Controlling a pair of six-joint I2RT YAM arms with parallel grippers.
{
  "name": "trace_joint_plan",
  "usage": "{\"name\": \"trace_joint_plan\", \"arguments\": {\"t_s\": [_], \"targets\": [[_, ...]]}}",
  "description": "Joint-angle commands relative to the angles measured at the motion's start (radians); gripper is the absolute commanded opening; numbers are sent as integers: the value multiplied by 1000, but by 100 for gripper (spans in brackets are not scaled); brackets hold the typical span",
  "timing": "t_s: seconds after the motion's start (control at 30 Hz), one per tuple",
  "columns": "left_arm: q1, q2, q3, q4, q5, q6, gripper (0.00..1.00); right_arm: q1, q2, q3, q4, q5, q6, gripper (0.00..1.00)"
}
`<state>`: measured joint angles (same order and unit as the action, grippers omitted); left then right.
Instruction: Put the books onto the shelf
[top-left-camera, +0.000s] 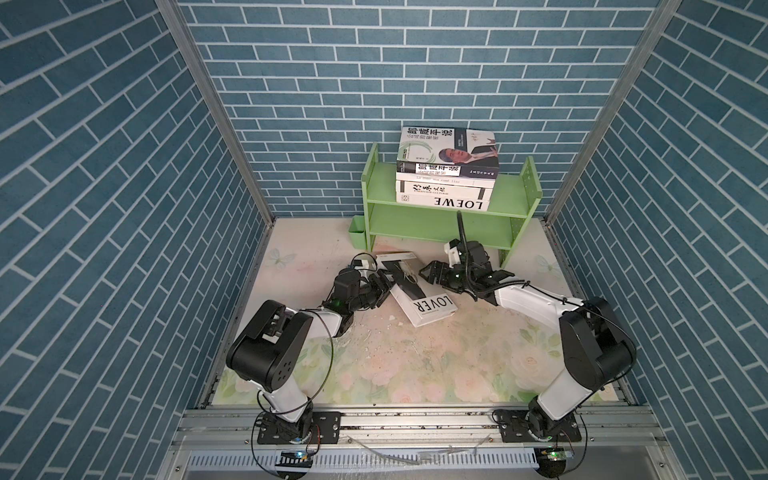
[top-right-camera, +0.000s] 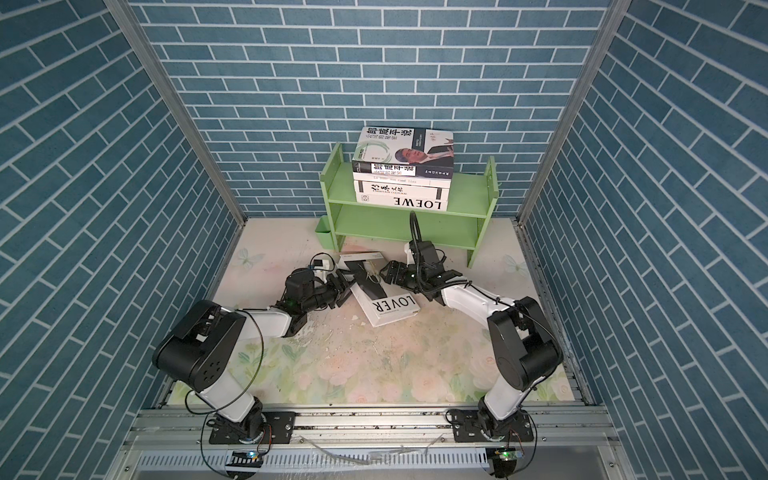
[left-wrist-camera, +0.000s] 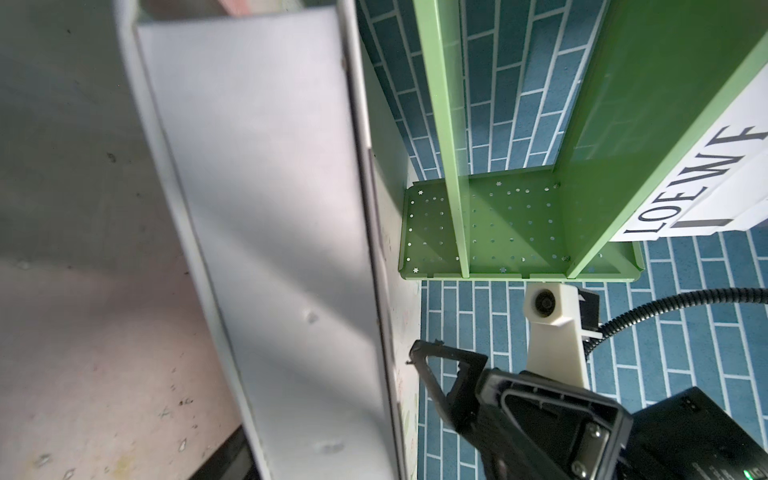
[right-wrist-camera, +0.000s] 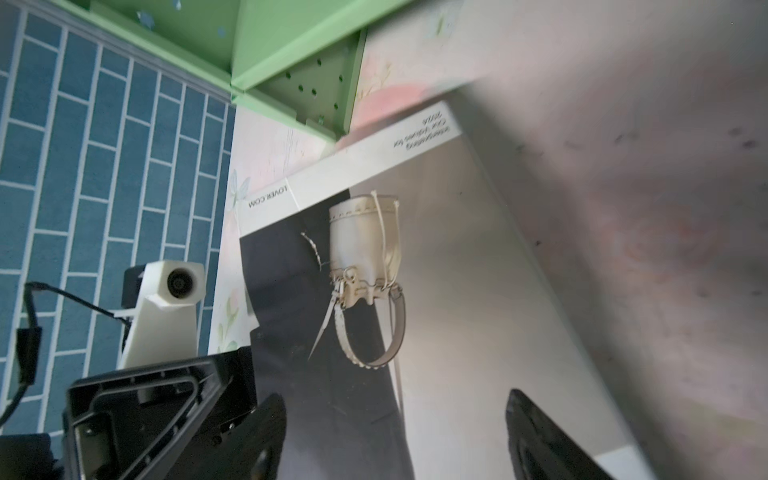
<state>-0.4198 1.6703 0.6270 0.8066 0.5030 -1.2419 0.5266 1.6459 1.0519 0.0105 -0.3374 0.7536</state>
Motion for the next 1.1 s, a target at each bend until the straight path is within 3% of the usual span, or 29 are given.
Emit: {"name": "trace_joint_plan", "arguments": {"t_s": [0.0,0.4,0.8,1.07], "targets": [[-10,19,29,23,18,7,80,-35,11,-20,-29,-24,-36,85],[-40,26,59,-49,23,19,81,-30,105,-90,154,-105,70,83],[-73,45,125,-178,29,58,83,50,159,-134,297,-126,161,80],[-76,33,126,-193,28,63,71,56,138,-138,289,-115,163,79]]}}
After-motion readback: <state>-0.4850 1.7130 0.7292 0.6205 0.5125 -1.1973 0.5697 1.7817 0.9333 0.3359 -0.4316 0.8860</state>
